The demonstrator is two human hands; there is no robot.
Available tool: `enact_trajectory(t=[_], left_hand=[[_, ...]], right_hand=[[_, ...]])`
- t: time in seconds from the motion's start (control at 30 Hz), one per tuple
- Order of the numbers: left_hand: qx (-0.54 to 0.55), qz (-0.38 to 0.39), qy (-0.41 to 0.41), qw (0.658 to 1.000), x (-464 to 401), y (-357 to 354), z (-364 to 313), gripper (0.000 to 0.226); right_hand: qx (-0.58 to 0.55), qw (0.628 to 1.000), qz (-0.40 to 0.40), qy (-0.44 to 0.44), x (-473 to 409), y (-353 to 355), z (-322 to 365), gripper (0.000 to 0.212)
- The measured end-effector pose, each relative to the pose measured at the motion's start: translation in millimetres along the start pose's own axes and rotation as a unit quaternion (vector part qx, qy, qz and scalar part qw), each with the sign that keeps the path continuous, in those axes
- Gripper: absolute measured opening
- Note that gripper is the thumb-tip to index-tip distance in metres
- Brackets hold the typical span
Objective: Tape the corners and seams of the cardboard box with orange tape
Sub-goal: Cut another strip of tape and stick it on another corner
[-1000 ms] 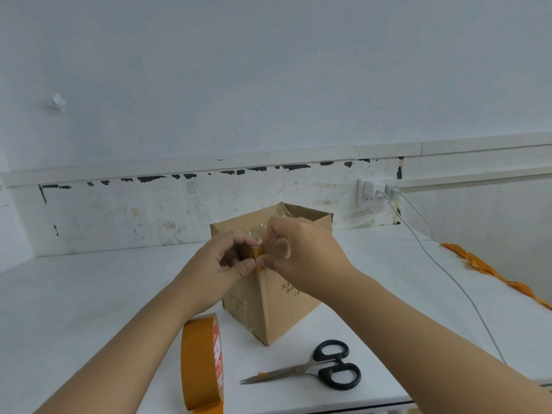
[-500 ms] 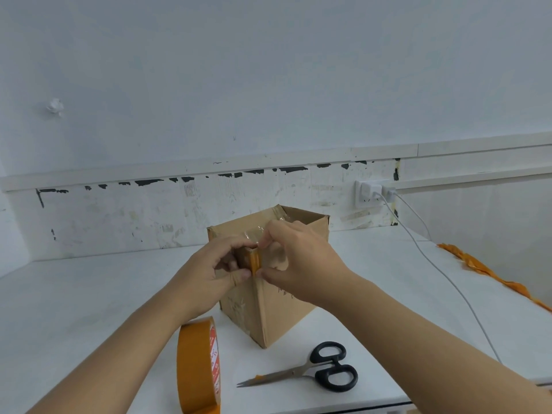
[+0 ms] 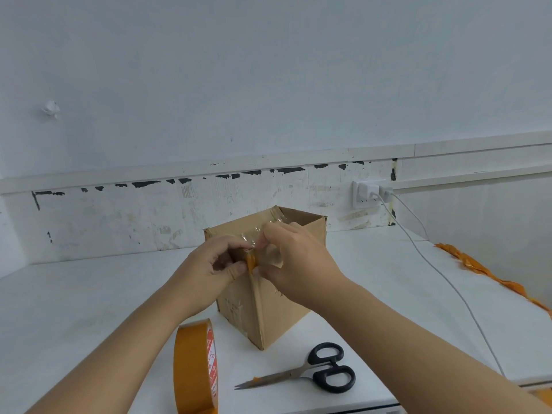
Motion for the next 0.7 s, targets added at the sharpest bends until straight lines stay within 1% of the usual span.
enact_trajectory(t=[0.13,0.3,0.37,0.43,0.57,0.7], left_hand=[[0.011,0.03,-0.006,0.999,0.6,5.2,1.2,0.03],[0.054,0.016,-0.007,0.998,-2.5,2.3,-3.5,0.024],[0.058,0.026,-0.012,0.998,-2.0,4.2,-2.9,0.025],[0.066,0.035,-0.009,0.997,-2.4,5.6,-1.7,0.028],[0.096,0.028,-0.004,0.995,-0.5,1.5,-1.7,0.029],[0.097,0.026,-0.009,0.995,-0.8,0.7,-2.3,0.031]], right_hand=[[-0.025,1.0,0.001,-0.002,0.2,3.5,-3.9,0.022],[-0.051,0.998,-0.03,-0.011,0.2,0.8,-6.9,0.012],[-0.052,0.998,-0.042,-0.008,-0.4,-0.1,-7.7,0.008],[-0.051,0.998,-0.045,-0.009,-1.3,-1.4,-7.8,0.006],[-0.058,0.997,-0.049,-0.017,-1.6,-0.5,-8.0,0.006],[-0.036,0.998,-0.054,-0.012,-2.2,-1.1,-6.2,0.005]])
Point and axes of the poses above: each hand's wrist, its own x-axis away from the middle knuckle, its own y-axis out of the back of the hand, z = x × y, the point moved 1 cm from there along -x, towards the middle knuckle, and after that the axes turned 14 degrees about y, right-handed, at the moved point
